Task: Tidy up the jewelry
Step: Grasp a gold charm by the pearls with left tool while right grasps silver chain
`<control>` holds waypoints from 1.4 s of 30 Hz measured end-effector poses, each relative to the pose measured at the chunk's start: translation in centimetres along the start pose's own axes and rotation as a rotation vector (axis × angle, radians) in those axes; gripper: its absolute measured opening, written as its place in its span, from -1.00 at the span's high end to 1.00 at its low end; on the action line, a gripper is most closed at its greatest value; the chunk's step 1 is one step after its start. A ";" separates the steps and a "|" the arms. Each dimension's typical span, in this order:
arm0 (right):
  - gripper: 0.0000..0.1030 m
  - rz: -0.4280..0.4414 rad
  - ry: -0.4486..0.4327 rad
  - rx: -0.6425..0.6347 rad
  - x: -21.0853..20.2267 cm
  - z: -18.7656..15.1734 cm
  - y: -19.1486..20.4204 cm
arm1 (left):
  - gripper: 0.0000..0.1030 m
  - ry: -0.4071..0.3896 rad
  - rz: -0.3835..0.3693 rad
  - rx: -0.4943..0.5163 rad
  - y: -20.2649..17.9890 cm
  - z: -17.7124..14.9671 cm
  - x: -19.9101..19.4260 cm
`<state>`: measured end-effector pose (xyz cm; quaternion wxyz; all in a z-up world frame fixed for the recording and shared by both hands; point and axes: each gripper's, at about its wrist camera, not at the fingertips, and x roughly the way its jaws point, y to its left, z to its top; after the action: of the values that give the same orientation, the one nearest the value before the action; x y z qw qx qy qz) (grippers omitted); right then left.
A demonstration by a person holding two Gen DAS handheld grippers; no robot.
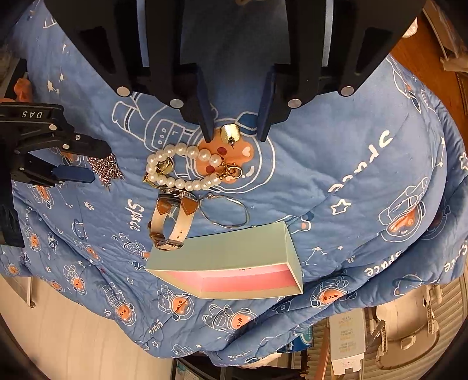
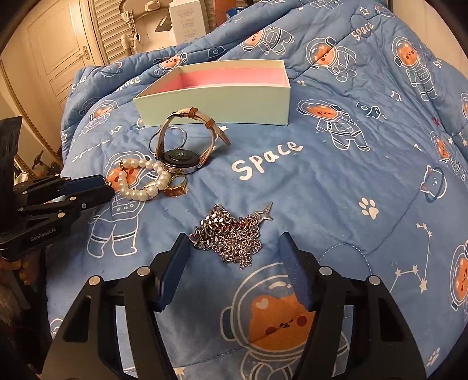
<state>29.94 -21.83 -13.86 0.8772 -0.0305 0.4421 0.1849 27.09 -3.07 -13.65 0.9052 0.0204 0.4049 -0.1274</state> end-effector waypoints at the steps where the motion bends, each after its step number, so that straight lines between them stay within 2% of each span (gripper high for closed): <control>1: -0.20 -0.003 -0.002 -0.003 0.1 0.0 0.0 | 0.44 -0.005 0.001 0.004 -0.1 0.0 0.1; 8: 0.22 -0.021 -0.006 -0.028 0.3 0.1 0.6 | 0.57 -0.014 -0.019 -0.009 0.0 0.2 0.4; 10: 0.43 -0.022 -0.008 -0.028 0.3 0.0 0.5 | 0.65 -0.015 -0.023 -0.014 0.1 0.3 0.4; 12: 0.56 -0.016 -0.014 -0.016 0.2 -0.1 0.2 | 0.72 -0.015 -0.025 -0.007 -0.2 0.3 0.5; 18: 0.72 0.007 -0.024 0.005 -0.1 -0.1 -0.1 | 0.74 -0.022 -0.034 -0.033 -0.1 0.2 0.2; 25: 0.76 0.017 -0.038 0.016 -0.6 -0.3 0.0 | 0.74 -0.033 -0.075 -0.086 0.6 0.4 -0.4; 42: 0.80 0.093 -0.091 0.016 -3.8 0.8 1.2 | 0.74 -0.089 -0.096 -0.089 0.5 1.2 -3.3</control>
<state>28.08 -21.65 -10.20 0.8870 0.0058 0.4043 0.2232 25.98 -2.02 -10.40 0.9152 -0.0450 0.3699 -0.1533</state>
